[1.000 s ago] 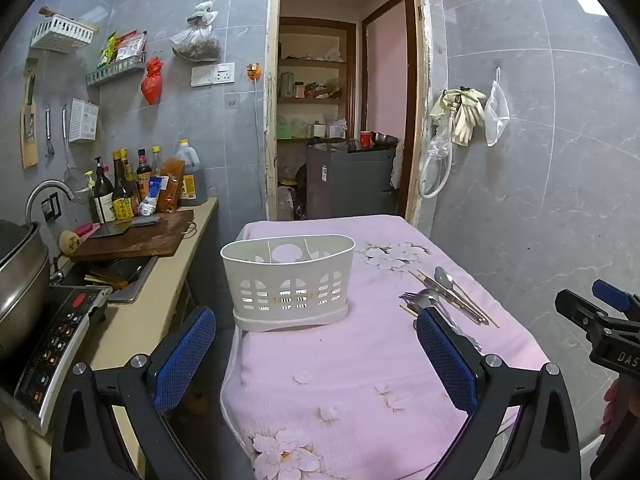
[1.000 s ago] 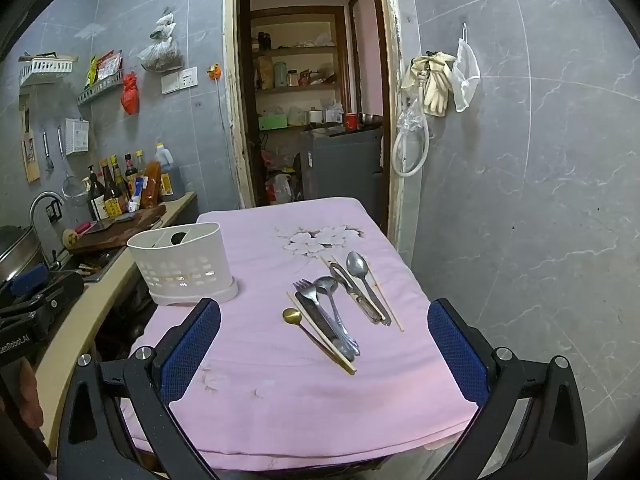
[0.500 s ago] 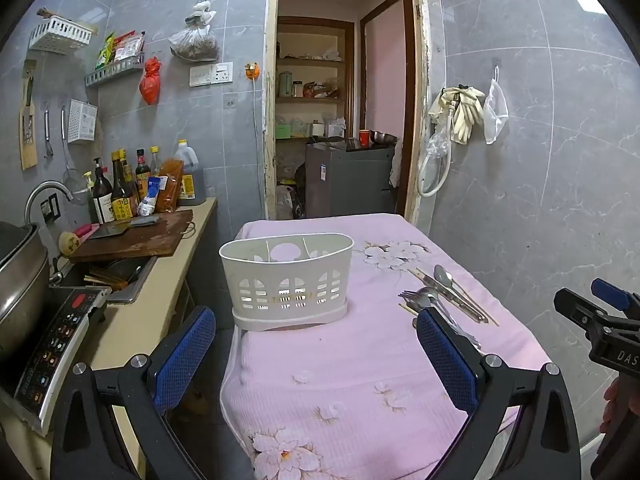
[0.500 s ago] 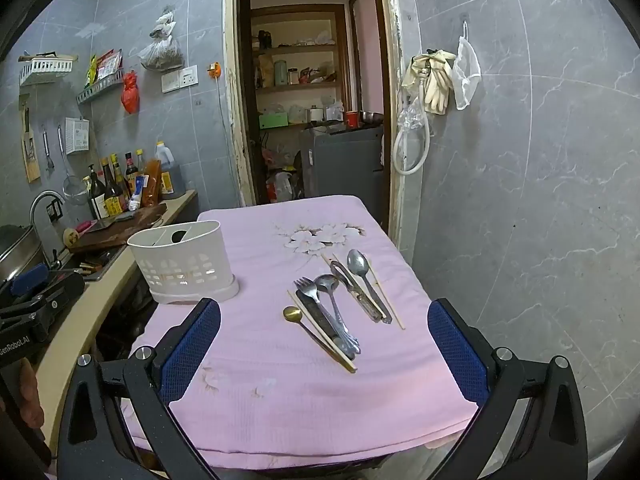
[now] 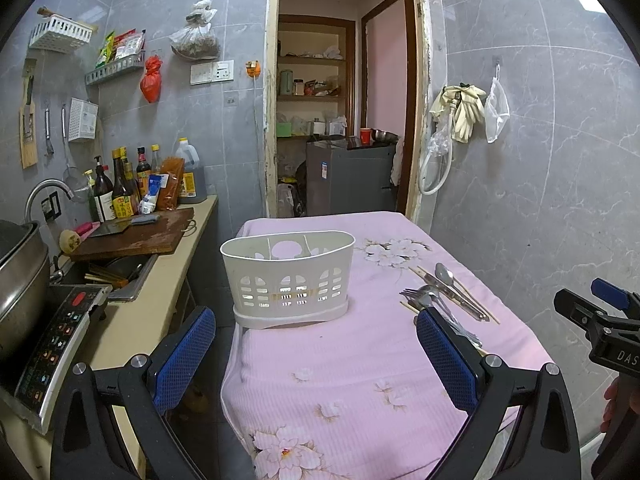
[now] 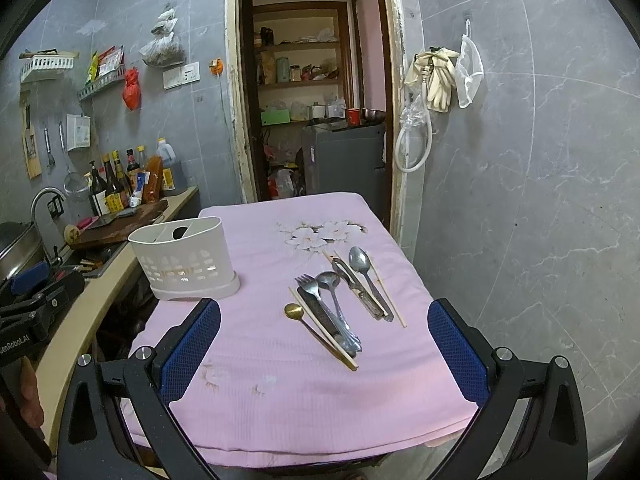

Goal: Organize utensils

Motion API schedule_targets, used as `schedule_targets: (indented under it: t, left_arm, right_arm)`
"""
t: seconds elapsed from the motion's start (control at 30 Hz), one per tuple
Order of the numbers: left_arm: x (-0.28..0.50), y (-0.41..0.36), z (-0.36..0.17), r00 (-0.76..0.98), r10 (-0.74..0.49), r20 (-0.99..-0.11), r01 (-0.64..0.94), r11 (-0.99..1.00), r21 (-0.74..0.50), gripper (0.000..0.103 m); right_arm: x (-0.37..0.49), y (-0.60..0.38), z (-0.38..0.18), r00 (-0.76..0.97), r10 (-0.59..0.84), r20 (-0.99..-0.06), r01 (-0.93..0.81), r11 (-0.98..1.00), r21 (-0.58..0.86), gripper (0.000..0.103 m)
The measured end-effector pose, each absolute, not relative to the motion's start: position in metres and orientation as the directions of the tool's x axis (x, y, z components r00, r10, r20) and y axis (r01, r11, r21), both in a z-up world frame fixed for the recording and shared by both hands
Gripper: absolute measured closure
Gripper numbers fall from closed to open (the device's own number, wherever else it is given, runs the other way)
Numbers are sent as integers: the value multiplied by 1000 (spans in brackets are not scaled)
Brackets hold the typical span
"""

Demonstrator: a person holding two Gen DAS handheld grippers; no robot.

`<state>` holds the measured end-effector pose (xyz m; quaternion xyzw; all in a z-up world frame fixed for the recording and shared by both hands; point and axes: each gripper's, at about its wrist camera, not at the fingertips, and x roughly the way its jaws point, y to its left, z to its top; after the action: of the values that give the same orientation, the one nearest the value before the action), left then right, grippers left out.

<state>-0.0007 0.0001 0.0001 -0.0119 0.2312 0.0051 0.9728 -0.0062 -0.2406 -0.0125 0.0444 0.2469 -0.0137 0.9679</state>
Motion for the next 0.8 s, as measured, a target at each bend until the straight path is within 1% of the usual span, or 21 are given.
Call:
schedule_targets:
  t: [0.43, 0.8]
  left_arm:
    - [1, 2, -7, 891, 7, -453, -20, 999, -25, 2]
    - [2, 3, -6, 890, 6, -456, -20, 999, -25, 2]
  right_arm:
    - [-4, -230, -23, 875, 1, -484, 42, 996, 77, 1]
    - [-5, -229, -21, 874, 1, -487, 41, 996, 76, 1]
